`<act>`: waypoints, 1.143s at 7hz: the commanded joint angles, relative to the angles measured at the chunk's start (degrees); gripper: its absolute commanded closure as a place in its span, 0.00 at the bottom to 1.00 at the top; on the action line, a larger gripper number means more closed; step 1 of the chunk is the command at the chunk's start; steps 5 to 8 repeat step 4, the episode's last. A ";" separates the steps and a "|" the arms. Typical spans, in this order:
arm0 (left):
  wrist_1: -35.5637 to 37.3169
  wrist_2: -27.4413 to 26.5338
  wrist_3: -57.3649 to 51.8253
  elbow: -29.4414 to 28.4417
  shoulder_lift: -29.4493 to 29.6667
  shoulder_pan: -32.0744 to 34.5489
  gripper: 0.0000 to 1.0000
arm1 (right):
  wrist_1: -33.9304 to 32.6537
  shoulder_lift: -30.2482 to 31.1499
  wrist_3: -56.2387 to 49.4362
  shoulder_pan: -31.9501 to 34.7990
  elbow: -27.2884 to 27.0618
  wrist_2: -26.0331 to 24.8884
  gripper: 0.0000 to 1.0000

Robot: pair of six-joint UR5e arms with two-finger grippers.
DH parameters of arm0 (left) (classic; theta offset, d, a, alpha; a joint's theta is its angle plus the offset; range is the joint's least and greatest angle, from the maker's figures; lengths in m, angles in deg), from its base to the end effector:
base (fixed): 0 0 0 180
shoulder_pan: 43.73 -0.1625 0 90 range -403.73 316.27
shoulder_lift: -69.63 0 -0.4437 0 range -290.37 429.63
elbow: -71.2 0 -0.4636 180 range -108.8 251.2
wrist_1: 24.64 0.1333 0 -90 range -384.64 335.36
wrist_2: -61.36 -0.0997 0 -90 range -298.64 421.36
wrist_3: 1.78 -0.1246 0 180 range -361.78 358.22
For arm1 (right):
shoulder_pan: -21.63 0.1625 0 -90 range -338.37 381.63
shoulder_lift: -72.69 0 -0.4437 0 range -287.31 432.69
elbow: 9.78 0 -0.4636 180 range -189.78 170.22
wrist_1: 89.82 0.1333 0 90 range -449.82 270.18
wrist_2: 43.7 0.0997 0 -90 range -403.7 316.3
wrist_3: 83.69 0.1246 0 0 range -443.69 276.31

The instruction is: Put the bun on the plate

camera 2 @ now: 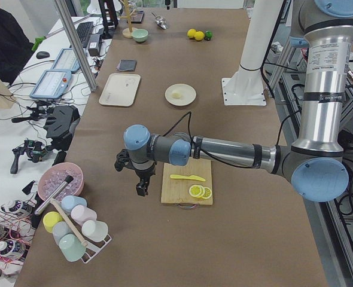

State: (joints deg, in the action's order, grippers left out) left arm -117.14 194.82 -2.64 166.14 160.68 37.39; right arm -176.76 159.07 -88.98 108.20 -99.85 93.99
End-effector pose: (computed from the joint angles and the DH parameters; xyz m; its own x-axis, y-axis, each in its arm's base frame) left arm 0.0427 -0.5815 0.6325 0.6991 0.2270 -0.6780 -0.1632 0.9739 0.1578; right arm 0.0052 -0.6009 0.6471 0.6584 -0.2179 0.7204 0.1206 0.9754 0.1847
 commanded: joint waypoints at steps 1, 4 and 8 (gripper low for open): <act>-0.06 0.05 0.07 0.07 0.09 -0.09 0.02 | -0.16 -0.16 0.01 0.00 -0.02 0.29 0.00; -0.15 -0.21 0.07 1.48 0.53 0.00 0.02 | 0.01 0.01 0.01 0.00 0.24 0.21 0.00; -0.15 -0.21 0.07 1.48 0.53 0.00 0.02 | 0.01 0.01 0.01 0.00 0.24 0.21 0.00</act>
